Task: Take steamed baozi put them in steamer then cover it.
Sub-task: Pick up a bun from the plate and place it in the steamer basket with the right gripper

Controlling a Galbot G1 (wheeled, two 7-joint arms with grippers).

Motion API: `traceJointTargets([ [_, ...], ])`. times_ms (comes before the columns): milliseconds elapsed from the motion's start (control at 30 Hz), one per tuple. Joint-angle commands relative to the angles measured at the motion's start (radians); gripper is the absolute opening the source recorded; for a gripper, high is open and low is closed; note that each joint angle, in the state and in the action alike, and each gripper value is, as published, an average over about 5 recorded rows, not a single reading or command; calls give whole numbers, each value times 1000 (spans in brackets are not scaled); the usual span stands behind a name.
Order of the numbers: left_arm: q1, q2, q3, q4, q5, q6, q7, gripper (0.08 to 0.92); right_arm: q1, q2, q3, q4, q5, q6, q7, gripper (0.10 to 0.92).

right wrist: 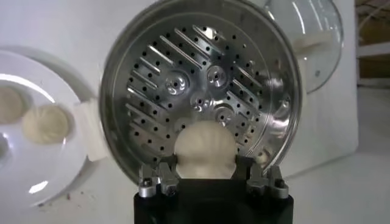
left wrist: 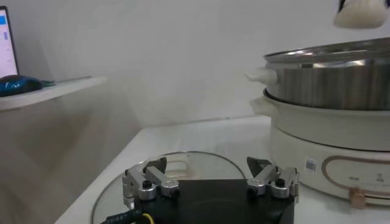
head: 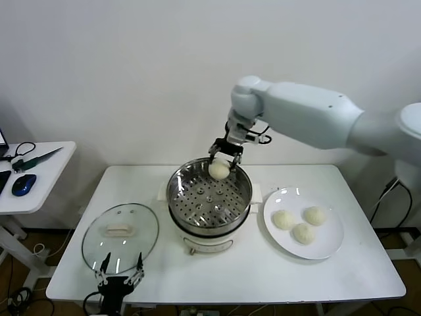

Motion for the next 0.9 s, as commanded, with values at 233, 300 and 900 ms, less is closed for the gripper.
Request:
traceJointTargets([
  [233, 6, -1, 2, 1, 1, -7, -1, 823, -176, 129, 95, -219, -211, 70, 43, 653],
  [300, 4, -1, 1, 2, 0, -7, -1, 823, -185, 140, 108, -247, -223, 74, 54, 653],
  [900, -16, -1, -2, 10, -7, 3, 2, 823, -104, 128, 60, -233, 21, 97, -16, 813],
])
